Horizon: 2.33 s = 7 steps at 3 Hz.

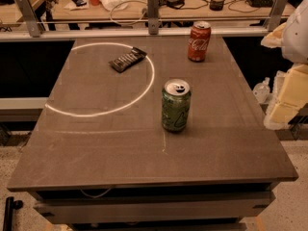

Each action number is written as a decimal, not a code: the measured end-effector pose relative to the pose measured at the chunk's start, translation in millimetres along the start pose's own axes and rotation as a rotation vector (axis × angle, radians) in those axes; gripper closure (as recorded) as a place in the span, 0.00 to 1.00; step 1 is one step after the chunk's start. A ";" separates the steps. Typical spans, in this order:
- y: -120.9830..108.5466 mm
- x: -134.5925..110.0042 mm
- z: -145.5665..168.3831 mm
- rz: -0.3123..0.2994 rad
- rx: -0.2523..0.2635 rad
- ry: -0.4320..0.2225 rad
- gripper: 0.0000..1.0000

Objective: Place green can upright

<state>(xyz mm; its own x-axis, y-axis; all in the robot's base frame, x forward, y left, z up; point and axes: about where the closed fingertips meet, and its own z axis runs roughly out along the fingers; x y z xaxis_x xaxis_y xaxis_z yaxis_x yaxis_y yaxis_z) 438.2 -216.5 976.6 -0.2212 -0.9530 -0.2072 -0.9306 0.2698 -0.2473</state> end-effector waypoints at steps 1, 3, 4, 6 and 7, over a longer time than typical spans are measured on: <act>0.0 0.0 0.0 0.000 0.000 0.000 0.00; -24.4 37.6 19.7 0.077 0.016 -0.279 0.00; -31.8 59.7 47.8 0.065 0.018 -0.524 0.00; -2.1 24.8 37.2 -0.064 -0.077 -1.057 0.00; 4.5 15.5 32.5 -0.039 -0.071 -1.115 0.00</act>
Offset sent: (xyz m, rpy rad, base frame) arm 0.0086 -0.0366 0.0125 0.6148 -0.0580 -0.0119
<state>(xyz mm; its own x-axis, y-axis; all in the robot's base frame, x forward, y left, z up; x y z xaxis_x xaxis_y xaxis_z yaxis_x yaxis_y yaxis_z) 440.1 -225.6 941.5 0.1605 -0.2940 -0.9422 -0.9535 0.2005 -0.2250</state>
